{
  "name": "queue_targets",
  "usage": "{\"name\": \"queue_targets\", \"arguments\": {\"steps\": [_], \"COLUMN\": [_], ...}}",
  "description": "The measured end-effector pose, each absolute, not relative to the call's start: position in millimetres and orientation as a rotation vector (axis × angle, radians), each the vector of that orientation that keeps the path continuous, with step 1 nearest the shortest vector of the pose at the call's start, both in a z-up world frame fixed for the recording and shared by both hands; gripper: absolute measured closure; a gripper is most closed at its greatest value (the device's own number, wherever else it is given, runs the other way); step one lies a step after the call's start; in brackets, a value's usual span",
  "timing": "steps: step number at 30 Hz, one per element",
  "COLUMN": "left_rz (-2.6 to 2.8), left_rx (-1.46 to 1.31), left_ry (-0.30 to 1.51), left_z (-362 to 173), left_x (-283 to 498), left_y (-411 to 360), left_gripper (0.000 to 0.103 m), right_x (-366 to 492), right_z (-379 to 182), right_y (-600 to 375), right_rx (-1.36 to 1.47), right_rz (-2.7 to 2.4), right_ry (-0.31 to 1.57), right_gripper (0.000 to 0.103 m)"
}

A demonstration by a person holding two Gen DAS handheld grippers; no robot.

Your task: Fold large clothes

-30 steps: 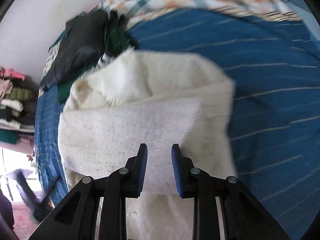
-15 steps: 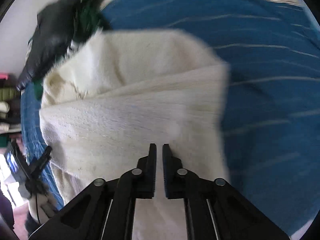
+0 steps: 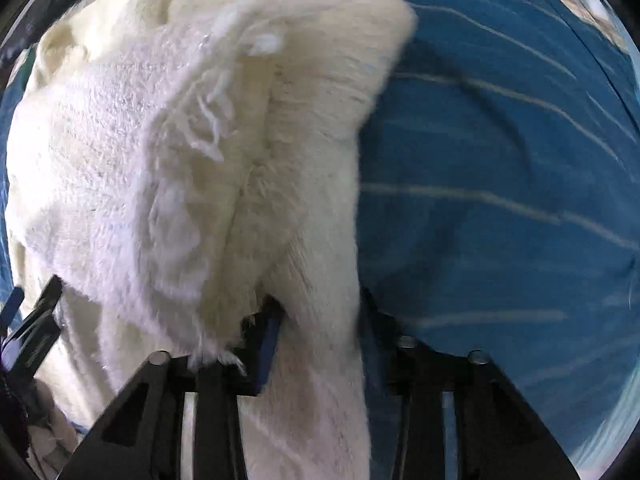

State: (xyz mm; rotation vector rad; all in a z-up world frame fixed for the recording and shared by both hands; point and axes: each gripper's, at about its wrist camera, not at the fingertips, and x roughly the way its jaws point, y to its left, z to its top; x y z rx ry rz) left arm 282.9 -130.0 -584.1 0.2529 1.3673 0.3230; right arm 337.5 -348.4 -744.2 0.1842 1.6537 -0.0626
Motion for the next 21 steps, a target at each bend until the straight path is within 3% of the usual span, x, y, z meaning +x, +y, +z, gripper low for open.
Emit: {"name": "queue_targets", "arguments": {"steps": [1, 4, 8, 11, 14, 18, 21], "left_rz": [0.35, 0.386, 0.434, 0.483, 0.521, 0.553, 0.554], "left_rx": [0.245, 0.186, 0.204, 0.2, 0.19, 0.223, 0.211], "left_ry": [1.362, 1.355, 1.336, 1.337, 1.329, 1.309, 1.312], "left_z": [-588, -587, -587, -587, -589, -588, -588], "left_x": [285, 286, 283, 282, 280, 278, 279], "left_y": [-129, -120, -122, -126, -126, -134, -133], "left_gripper": [0.0, 0.0, 0.0, 0.0, 0.0, 0.0, 0.0], "right_x": [336, 319, 304, 324, 342, 350, 344], "right_z": [-741, -737, -765, -750, -752, -767, -765], "right_y": [-355, -400, -428, -424, -400, -401, -416], "right_rx": [0.231, 0.514, 0.731, 0.602, 0.426, 0.426, 0.51], "right_rz": [-0.073, -0.16, -0.134, -0.053, 0.061, 0.068, 0.017], "right_ry": [1.61, 1.508, 1.578, 1.615, 1.621, 1.585, 1.538], "right_gripper": [0.089, 0.09, 0.088, 0.073, 0.073, 0.086, 0.089]}}
